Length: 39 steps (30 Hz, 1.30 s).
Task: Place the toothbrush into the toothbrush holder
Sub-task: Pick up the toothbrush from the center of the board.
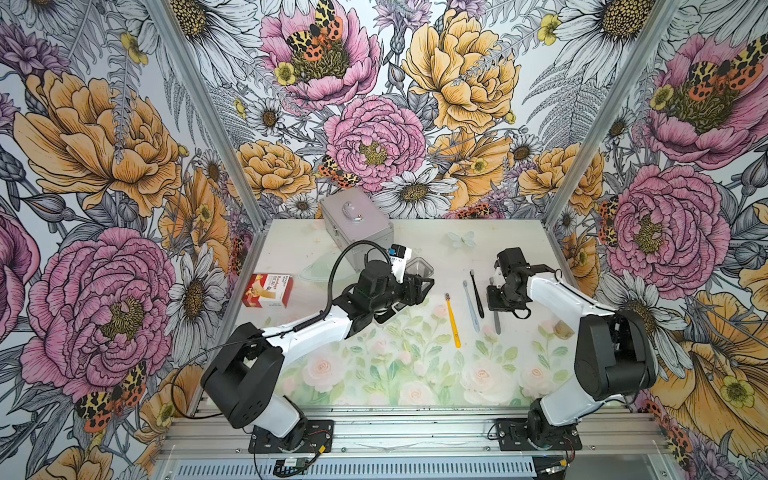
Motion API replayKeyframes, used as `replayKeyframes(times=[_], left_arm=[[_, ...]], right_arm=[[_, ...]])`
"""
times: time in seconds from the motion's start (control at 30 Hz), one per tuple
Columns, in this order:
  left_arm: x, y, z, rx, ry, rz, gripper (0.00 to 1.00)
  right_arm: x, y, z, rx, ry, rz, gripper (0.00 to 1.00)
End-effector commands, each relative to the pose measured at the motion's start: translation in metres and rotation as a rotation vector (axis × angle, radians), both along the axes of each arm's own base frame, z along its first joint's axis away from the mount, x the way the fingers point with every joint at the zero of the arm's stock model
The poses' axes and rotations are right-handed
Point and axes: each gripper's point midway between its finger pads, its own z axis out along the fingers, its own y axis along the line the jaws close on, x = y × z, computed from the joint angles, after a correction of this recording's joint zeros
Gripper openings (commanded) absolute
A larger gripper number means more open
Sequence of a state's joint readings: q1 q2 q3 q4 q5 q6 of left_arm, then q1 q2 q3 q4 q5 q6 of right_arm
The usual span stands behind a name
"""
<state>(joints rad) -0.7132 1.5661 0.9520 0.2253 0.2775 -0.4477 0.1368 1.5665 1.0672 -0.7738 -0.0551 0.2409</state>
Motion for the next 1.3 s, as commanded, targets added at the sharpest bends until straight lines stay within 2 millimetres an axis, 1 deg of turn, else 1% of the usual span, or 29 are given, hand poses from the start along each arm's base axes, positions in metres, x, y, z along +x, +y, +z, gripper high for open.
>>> replayKeyframes(times=[0.0,0.2,0.27,0.4,0.5,0.6,0.73,0.83,0.87,1.0,1.1,1.2,1.27], left_arm=[[-0.012,-0.026,0.006,-0.044,0.058,-0.135,0.61],[-0.011,-0.049,0.007,-0.039,0.047,-0.174,0.65],[-0.007,-0.054,0.007,-0.042,0.047,-0.177,0.66],[0.004,-0.06,-0.001,-0.033,0.06,-0.164,0.67],[0.008,-0.065,-0.001,-0.035,0.057,-0.164,0.67],[0.012,-0.069,-0.001,-0.028,0.045,-0.148,0.68],[0.009,-0.078,0.009,-0.037,0.017,-0.166,0.68],[0.008,-0.082,0.015,-0.047,0.017,-0.164,0.68],[0.011,-0.084,-0.001,-0.024,0.041,-0.16,0.68],[0.013,-0.088,-0.007,-0.009,0.059,-0.159,0.68],[0.017,-0.089,-0.007,-0.008,0.056,-0.152,0.68],[0.023,-0.09,-0.006,-0.011,0.059,-0.143,0.68],[0.027,-0.092,0.0,-0.022,0.056,-0.142,0.68]], right_arm=[[0.006,0.025,0.027,0.081,-0.083,0.073,0.0],[-0.001,0.053,0.069,0.16,-0.194,0.181,0.0],[-0.004,0.061,0.083,0.194,-0.226,0.202,0.0],[-0.013,0.079,0.106,0.279,-0.267,0.244,0.0],[-0.018,0.087,0.113,0.306,-0.276,0.262,0.0],[-0.022,0.091,0.114,0.317,-0.273,0.271,0.0],[-0.024,0.094,0.112,0.319,-0.267,0.279,0.0],[-0.025,0.098,0.116,0.324,-0.277,0.292,0.0],[-0.025,0.098,0.119,0.325,-0.284,0.296,0.0],[-0.029,0.103,0.135,0.352,-0.321,0.313,0.0],[-0.033,0.11,0.143,0.383,-0.331,0.333,0.0],[-0.036,0.112,0.144,0.383,-0.333,0.344,0.0],[-0.037,0.111,0.143,0.377,-0.334,0.345,0.0]])
